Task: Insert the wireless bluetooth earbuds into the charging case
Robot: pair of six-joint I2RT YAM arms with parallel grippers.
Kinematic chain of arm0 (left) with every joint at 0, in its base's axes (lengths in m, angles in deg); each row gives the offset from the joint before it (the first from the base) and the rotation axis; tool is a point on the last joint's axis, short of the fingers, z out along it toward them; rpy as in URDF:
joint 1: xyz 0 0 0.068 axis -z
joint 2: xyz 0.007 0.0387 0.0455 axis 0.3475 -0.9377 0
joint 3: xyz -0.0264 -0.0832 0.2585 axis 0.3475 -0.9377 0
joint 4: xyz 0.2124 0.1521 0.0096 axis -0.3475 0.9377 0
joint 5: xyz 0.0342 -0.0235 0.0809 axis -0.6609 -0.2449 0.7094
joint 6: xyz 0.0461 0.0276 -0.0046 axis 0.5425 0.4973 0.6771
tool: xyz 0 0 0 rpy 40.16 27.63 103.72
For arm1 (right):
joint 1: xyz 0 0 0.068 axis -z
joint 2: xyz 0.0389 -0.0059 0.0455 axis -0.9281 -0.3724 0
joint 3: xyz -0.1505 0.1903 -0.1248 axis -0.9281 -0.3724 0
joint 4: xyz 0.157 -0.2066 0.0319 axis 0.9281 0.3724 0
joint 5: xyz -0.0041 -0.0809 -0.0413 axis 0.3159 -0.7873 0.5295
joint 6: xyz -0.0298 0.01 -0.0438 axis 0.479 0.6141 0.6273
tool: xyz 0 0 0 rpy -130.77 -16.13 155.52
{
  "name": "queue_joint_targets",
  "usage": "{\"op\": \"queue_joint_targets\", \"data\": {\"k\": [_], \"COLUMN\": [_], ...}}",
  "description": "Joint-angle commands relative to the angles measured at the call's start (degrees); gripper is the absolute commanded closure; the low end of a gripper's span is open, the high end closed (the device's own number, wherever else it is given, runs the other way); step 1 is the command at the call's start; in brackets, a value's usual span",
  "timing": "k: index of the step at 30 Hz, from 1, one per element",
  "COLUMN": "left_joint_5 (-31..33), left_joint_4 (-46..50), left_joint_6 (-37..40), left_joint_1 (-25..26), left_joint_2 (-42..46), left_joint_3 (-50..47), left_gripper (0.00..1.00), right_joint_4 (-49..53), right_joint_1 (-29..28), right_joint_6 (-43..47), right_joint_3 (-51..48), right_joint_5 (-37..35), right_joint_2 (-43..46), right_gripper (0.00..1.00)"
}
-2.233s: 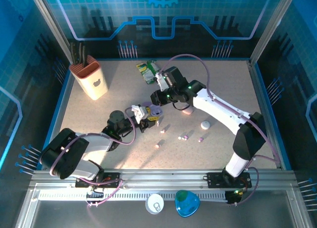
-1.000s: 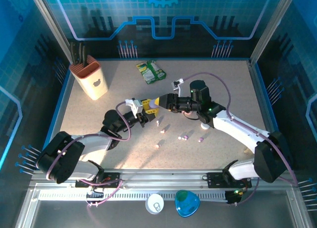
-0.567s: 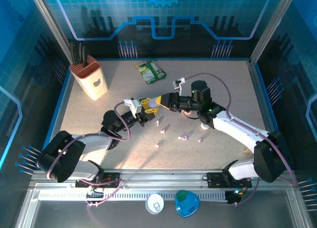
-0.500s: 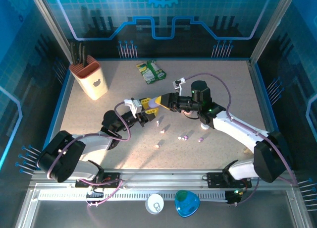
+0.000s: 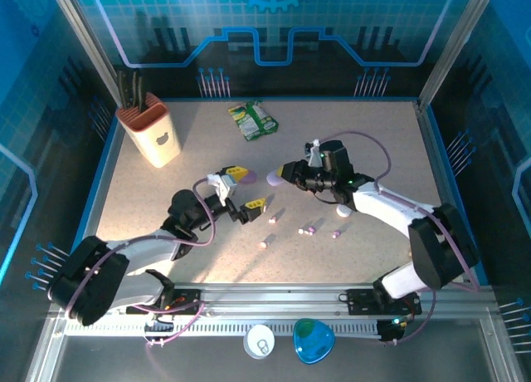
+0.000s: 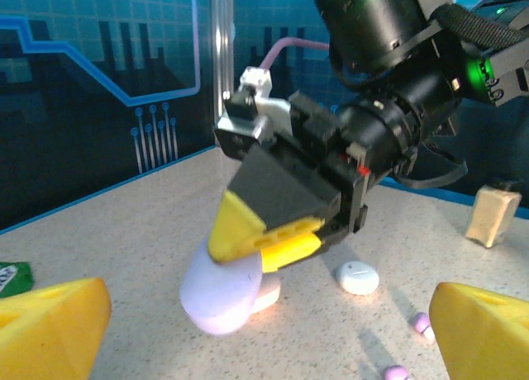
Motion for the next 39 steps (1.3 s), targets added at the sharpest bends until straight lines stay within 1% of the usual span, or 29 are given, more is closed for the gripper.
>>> {"op": "queue_joint_targets", "data": {"k": [1,4,7,12,18,20,22,25,27,29,31,34,36,39], "left_joint_5": [4.4,7.1,8.2,9.9,11.4,12.0,13.1,14.6,14.4,14.1,13.7,15.3,15.7,13.5], "left_joint_4": [10.2,15.7,17.6,19.6,25.2,27.4,32.3,44.6,49.2,54.3,60.1,66.1,68.3,71.4], "left_joint_6": [3.9,6.2,7.0,8.0,6.5,6.3,6.1,5.9,6.4,8.1,11.2,17.1,22.0,30.5], "left_joint_1": [-0.2,-0.3,-0.6,-1.0,-1.4,-1.5,-2.3,-4.1,-5.4,-6.7,-7.8,-8.5,-8.6,-8.6], "left_joint_2": [4.4,5.9,5.5,4.2,3.8,3.3,2.4,-0.5,-2.1,-3.7,-5.9,-10.1,-13.2,-18.3], "left_joint_3": [0.3,1.6,2.5,4.0,6.4,7.4,9.7,16.1,18.8,21.7,25.2,29.9,32.5,36.2], "left_gripper": [0.01,0.01,0.01,0.01,0.01,0.01,0.01,0.01,0.01,0.01,0.01,0.01,0.02,0.02], "right_joint_4": [0.4,1.9,3.2,4.9,5.7,5.7,6.8,12.8,16.0,18.2,20.4,23.2,23.9,23.8], "right_joint_1": [0.3,0.4,0.1,0.3,1.1,1.6,1.8,1.9,2.2,2.5,2.7,3.3,3.7,4.1], "right_joint_6": [3.3,5.6,7.2,8.4,8.7,9.0,11.0,15.9,18.5,20.9,23.1,25.3,25.9,26.3], "right_joint_3": [3.5,6.6,10.3,14.7,17.5,17.8,18.6,21.3,22.5,22.9,22.9,22.3,20.8,17.2], "right_joint_5": [-3.5,-4.4,-3.9,-3.9,-2.9,-2.6,-2.4,-5.0,-6.6,-8.7,-10.7,-12.9,-12.6,-11.3], "right_joint_2": [-4.0,-9.0,-13.6,-20.7,-25.8,-26.6,-26.5,-25.5,-24.1,-21.6,-18.6,-14.4,-11.5,-6.6], "right_gripper": [0.84,0.84,0.81,0.81,0.8,0.77,0.7,0.54,0.45,0.39,0.34,0.32,0.32,0.31]}}
